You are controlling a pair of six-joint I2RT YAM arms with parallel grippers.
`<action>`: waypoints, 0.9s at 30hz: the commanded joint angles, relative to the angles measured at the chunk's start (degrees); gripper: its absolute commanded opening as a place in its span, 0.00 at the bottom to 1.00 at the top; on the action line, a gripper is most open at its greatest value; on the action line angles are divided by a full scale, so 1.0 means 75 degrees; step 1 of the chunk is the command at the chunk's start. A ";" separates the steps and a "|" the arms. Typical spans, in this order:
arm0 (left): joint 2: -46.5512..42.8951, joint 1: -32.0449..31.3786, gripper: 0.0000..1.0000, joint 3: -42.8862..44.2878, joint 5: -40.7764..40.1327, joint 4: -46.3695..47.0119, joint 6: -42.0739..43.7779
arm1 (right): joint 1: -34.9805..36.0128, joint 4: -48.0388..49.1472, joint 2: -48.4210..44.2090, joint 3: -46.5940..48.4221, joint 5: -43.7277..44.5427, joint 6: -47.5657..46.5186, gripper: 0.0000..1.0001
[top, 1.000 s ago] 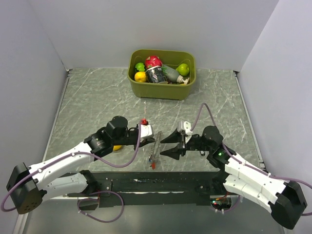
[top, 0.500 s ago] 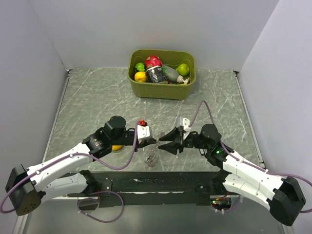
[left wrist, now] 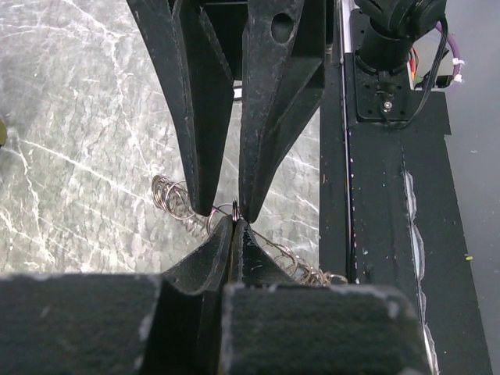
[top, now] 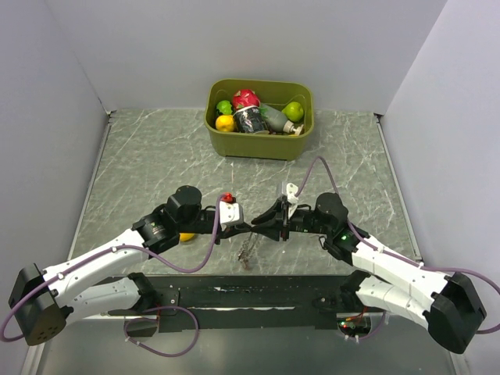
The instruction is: Put the keys on the keyring
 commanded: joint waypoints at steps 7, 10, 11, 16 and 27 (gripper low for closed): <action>-0.0251 0.0005 0.01 0.0270 0.0259 0.0337 0.0126 | -0.0046 0.0158 0.0073 0.0349 -0.0587 -0.0210 0.29; -0.0298 -0.0007 0.01 0.0305 0.0224 0.0268 0.0161 | -0.0057 -0.0157 0.0144 0.0419 -0.0552 -0.0339 0.27; -0.0298 -0.0007 0.01 0.0317 0.0236 0.0255 0.0172 | -0.0046 -0.0228 0.0155 0.0419 -0.0541 -0.0339 0.27; -0.0322 -0.0007 0.01 0.0387 0.0306 0.0232 0.0173 | -0.0069 -0.0264 -0.0008 0.0244 -0.0435 -0.0562 0.25; -0.0193 -0.0054 0.01 0.0457 0.0436 0.0232 0.0208 | -0.0057 -0.0064 -0.0020 0.0314 -0.0003 -0.0093 0.00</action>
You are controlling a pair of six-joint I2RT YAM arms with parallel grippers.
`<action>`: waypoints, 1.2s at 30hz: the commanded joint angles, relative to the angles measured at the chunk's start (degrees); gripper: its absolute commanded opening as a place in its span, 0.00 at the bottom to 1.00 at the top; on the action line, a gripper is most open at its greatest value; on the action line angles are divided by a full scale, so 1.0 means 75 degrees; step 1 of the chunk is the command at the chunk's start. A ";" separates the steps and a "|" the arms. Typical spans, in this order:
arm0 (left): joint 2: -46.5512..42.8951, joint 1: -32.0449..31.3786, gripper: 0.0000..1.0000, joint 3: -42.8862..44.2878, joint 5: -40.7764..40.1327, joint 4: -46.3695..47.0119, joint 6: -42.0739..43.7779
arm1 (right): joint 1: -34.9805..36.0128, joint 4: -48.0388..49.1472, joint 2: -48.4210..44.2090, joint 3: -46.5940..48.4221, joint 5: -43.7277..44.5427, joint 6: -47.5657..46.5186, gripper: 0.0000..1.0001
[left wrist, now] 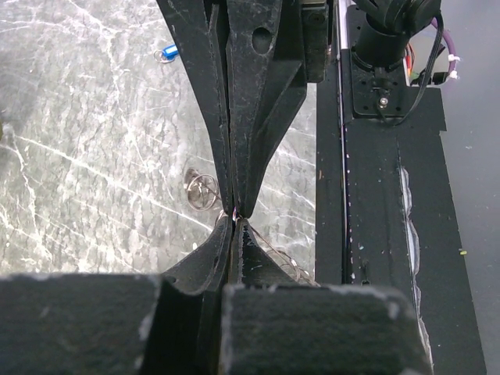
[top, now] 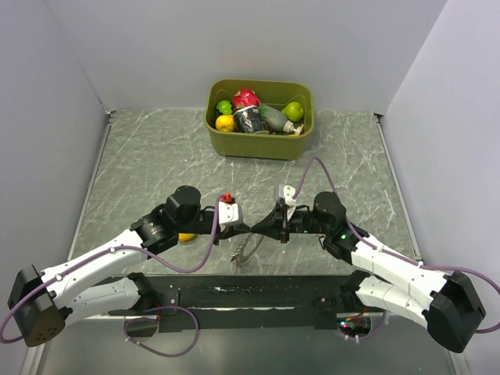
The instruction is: Put the keys on the keyring
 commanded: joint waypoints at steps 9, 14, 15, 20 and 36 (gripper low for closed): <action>-0.0748 -0.0054 0.28 0.0075 -0.0983 0.0560 -0.0200 | -0.0040 0.0349 -0.0626 0.0083 0.0843 0.0561 0.00; -0.1382 -0.0054 0.59 -0.0417 -0.1898 0.1205 -0.0589 | -0.0121 0.0513 -0.0767 0.0083 0.0598 0.0830 0.00; -0.1487 -0.0042 0.60 -0.0442 -0.1876 0.1218 -0.0635 | -0.0134 0.0537 -0.0778 0.0083 0.0551 0.0866 0.00; -0.1488 -0.0054 0.62 -0.0547 -0.1409 0.1323 -0.0753 | -0.0332 0.1052 -0.0884 -0.0034 0.0199 0.1345 0.00; -0.1231 -0.0054 0.56 -0.0969 0.0104 0.2717 -0.1058 | -0.1798 0.5058 -0.0650 -0.0632 -0.2414 0.4639 0.00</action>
